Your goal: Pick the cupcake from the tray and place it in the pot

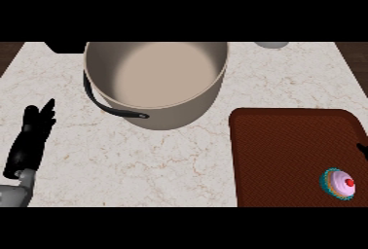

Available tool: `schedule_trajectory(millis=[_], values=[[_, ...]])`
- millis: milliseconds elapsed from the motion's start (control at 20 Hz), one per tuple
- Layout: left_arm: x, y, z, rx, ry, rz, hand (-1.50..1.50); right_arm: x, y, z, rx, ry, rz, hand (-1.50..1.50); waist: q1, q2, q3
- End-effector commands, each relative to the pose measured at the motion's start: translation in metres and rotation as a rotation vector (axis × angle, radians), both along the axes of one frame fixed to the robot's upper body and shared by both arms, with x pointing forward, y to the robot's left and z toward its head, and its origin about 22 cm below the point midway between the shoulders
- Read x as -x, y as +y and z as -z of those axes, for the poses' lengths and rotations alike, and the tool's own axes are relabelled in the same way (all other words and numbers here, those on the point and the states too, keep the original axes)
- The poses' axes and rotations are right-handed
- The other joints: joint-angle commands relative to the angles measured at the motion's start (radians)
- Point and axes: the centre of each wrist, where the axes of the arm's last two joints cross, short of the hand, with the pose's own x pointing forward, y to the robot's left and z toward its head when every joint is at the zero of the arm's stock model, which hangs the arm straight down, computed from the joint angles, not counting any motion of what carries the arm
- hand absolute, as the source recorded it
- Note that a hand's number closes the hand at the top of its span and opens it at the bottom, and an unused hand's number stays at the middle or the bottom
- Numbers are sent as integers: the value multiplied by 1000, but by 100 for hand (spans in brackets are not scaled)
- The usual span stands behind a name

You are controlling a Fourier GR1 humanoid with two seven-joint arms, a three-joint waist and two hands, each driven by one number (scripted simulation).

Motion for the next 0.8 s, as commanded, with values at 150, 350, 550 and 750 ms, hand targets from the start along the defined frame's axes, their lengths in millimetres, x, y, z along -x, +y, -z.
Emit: schedule_trajectory(millis=[150, 350, 550, 750], values=[[15, 5, 20, 2, -3, 7, 0, 4, -14, 17, 41, 14, -2, -150, -5, -1, 0], [16, 23, 13, -5, 0, 5, 0, -18, -14, 18, 41, 53, 36, -150, 0, 0, 0], [3, 6, 4, -15, -1, 2, 0, -14, -6, 35, 10, 97, 47, -150, -3, -1, 0], [1, 10, 4, 10, 6, -4, 0, -21, -10, 33, 17, 99, 23, -150, -2, 0, 0]])
